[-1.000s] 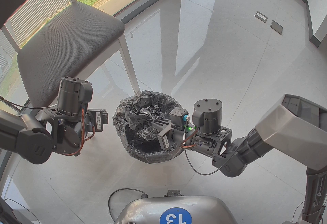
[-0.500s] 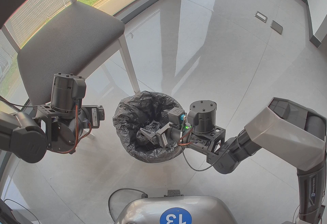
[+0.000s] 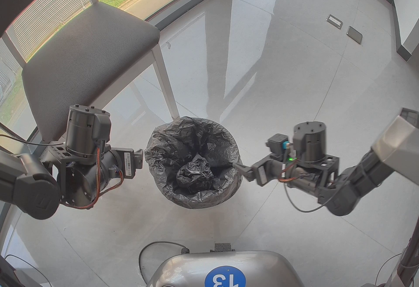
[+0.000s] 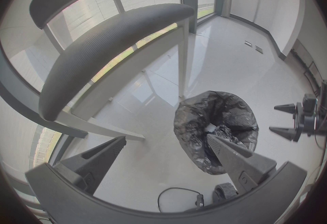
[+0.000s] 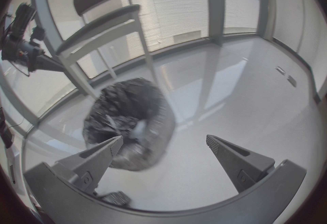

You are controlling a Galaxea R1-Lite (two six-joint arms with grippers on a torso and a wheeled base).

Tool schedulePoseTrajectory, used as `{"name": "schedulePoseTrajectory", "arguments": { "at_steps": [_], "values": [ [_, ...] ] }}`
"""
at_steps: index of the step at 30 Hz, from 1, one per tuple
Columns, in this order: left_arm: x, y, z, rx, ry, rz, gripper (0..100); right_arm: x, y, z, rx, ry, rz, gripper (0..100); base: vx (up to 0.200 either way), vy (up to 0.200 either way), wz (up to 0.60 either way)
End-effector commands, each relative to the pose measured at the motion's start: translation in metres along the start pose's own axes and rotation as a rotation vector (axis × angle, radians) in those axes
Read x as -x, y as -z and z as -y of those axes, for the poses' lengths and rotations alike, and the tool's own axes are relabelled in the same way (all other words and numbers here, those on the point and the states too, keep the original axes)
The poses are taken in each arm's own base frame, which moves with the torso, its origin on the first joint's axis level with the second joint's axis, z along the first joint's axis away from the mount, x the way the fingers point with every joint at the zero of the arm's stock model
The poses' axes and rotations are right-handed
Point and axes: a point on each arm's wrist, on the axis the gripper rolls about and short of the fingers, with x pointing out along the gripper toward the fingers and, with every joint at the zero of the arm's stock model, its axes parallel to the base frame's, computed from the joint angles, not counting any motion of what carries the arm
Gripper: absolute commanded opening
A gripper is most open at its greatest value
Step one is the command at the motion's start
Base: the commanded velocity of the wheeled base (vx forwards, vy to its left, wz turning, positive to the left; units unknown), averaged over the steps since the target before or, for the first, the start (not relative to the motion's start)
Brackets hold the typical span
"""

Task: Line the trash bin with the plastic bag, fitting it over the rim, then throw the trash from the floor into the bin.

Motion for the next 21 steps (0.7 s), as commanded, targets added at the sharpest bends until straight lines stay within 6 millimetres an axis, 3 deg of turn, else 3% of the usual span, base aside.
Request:
{"name": "schedulePoseTrajectory", "arguments": {
  "at_steps": [1, 5, 6, 7, 9, 12, 16, 18, 19, 20, 21],
  "values": [
    [0.007, 0.015, -0.001, -0.026, 0.1, -0.047, 100, 0.071, 0.0, 0.063, -0.057, 0.241, -0.04, 100, 0.0, 0.0, 0.0],
    [0.026, 0.019, -0.006, -0.062, 0.179, -0.033, 100, 0.122, 0.015, 0.11, -0.127, 0.437, -0.062, 100, 0.0, 0.0, 0.0],
    [0.026, 0.019, -0.006, -0.062, 0.179, -0.033, 100, 0.122, 0.015, 0.11, -0.127, 0.437, -0.062, 100, 0.0, 0.0, 0.0],
    [0.035, 0.015, -0.011, -0.043, 0.196, -0.01, 100, 0.157, 0.017, 0.126, -0.154, 0.537, -0.045, 100, 0.0, 0.0, 0.0],
    [0.04, 0.015, -0.017, -0.024, 0.189, 0.005, 100, 0.188, 0.019, 0.132, -0.171, 0.602, -0.021, 100, 0.0, 0.0, 0.0],
    [0.056, 0.011, -0.034, 0.019, 0.162, 0.048, 100, 0.231, 0.023, 0.121, -0.181, 0.612, 0.025, 100, 0.0, 0.0, 0.0],
    [0.103, 0.02, -0.066, 0.009, 0.144, 0.054, 100, 0.279, 0.026, 0.088, -0.163, 0.545, 0.092, 100, 0.0, 0.0, 0.0],
    [0.134, 0.028, -0.084, -0.031, 0.123, 0.037, 100, 0.3, 0.025, 0.073, -0.153, 0.528, 0.12, 100, 0.0, 0.0, 0.0],
    [0.134, 0.028, -0.084, -0.031, 0.123, 0.037, 100, 0.3, 0.025, 0.073, -0.153, 0.528, 0.12, 100, 0.0, 0.0, 0.0],
    [0.168, 0.037, -0.106, -0.065, 0.099, 0.021, 100, 0.319, 0.029, 0.058, -0.151, 0.513, 0.131, 100, 0.0, 0.0, 0.0],
    [0.184, 0.043, -0.117, -0.073, 0.092, 0.006, 100, 0.328, 0.031, 0.051, -0.155, 0.502, 0.139, 100, 0.0, 0.0, 0.0]
  ]
}}
